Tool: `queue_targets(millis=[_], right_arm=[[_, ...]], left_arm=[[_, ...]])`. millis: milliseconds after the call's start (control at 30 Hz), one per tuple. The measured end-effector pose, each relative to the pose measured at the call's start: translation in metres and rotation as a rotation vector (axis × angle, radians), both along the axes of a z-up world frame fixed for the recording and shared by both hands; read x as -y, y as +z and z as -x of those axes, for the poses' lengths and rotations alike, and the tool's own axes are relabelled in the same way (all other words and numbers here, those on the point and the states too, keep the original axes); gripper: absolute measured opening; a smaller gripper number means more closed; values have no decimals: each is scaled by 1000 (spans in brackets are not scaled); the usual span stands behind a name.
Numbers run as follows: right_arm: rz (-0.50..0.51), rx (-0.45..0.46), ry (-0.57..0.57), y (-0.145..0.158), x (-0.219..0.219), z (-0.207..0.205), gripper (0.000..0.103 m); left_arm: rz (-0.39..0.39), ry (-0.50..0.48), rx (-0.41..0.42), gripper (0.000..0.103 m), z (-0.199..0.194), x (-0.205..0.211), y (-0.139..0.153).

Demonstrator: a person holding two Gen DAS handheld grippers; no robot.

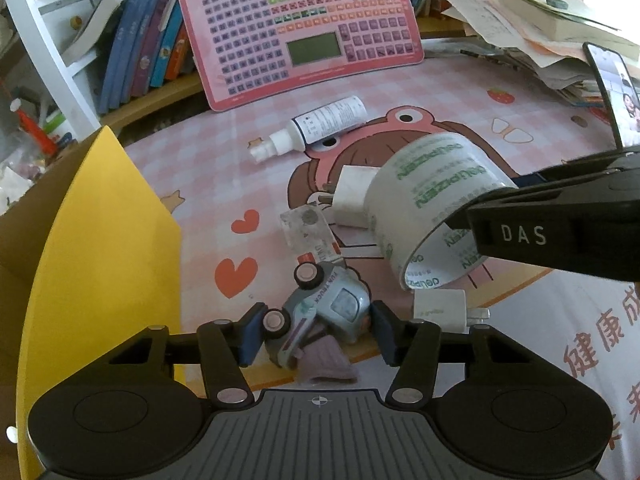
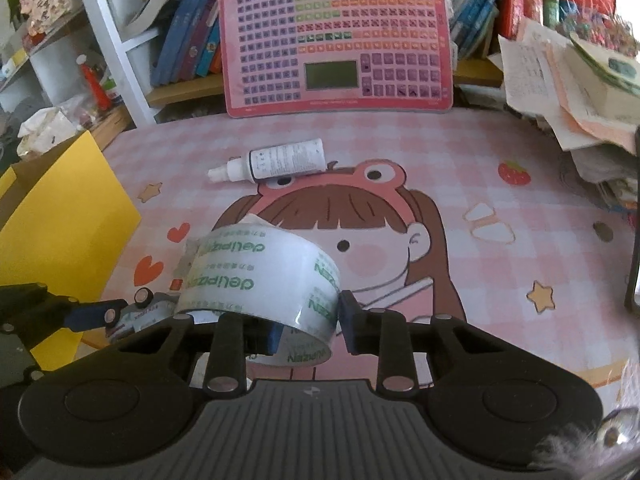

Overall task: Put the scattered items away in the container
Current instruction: 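Grasp and lift the tape roll with the right tool while the left tool grasps the toy car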

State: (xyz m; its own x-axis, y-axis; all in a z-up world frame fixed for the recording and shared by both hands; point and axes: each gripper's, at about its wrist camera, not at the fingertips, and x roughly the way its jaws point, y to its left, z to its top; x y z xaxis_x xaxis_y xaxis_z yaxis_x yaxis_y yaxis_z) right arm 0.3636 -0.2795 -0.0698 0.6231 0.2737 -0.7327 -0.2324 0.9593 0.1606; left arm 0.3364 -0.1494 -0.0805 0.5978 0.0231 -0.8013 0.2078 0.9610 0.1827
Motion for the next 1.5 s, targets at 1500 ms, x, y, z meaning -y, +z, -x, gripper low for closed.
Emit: queue_targets(millis=[1500], right_arm=[[-36, -60, -124, 41, 23, 145, 10]], left_arm=[[294, -74, 80, 53, 126, -41, 71]])
